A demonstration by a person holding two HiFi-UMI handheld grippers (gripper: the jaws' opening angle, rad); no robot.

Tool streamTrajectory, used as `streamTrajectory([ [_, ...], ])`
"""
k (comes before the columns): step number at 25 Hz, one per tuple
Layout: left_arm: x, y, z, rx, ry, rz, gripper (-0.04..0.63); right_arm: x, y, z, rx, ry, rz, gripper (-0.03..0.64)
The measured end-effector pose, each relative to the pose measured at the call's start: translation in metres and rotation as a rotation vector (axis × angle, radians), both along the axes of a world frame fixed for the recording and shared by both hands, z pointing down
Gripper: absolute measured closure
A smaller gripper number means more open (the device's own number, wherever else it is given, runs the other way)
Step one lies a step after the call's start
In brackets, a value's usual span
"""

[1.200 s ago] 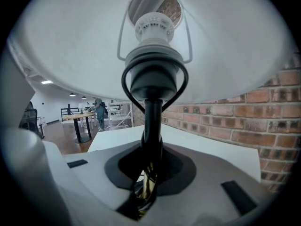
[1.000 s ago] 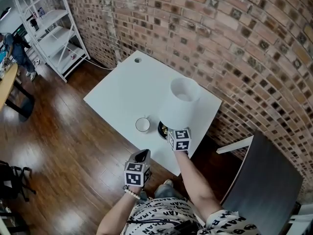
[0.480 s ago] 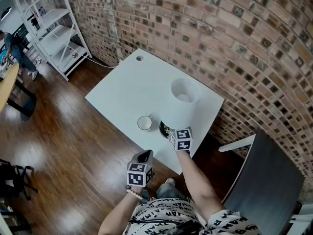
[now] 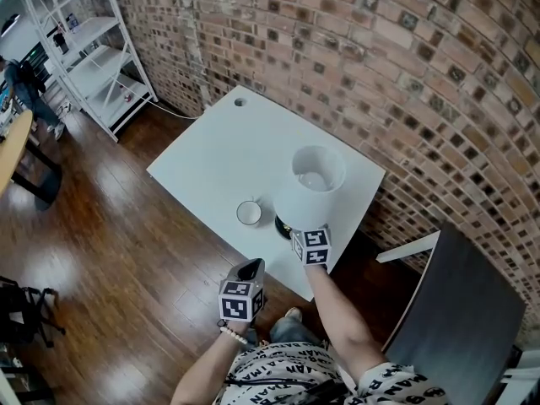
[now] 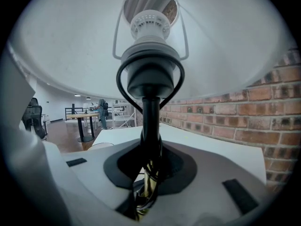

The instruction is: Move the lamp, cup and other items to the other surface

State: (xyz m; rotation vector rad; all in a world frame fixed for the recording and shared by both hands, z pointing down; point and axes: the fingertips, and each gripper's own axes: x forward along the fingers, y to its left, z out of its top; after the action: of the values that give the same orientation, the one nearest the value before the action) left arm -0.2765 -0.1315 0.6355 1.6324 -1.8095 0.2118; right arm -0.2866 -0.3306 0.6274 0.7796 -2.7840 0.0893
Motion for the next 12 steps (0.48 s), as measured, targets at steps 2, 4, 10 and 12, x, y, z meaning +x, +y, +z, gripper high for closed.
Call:
streamTrajectory([
  [2,0.001,-0.001,-0.001,0.002,-0.002,0.003,0.594,0.001,0.001,0.0,0.01,-0.008,0.004,0.544],
  [4,0.002,-0.001,0.0,0.005,-0.002,0.011,0.594,0.003,0.003,0.002,0.01,-0.017,0.012,0.54],
  [10,0.003,0.002,-0.002,-0.007,0.002,0.02,0.594,0.007,0.002,0.005,-0.028,-0.009,0.02,0.455],
  [12,0.002,-0.001,-0.003,-0.005,0.002,0.029,0.594,0.013,0.003,0.01,-0.071,0.011,0.039,0.399],
])
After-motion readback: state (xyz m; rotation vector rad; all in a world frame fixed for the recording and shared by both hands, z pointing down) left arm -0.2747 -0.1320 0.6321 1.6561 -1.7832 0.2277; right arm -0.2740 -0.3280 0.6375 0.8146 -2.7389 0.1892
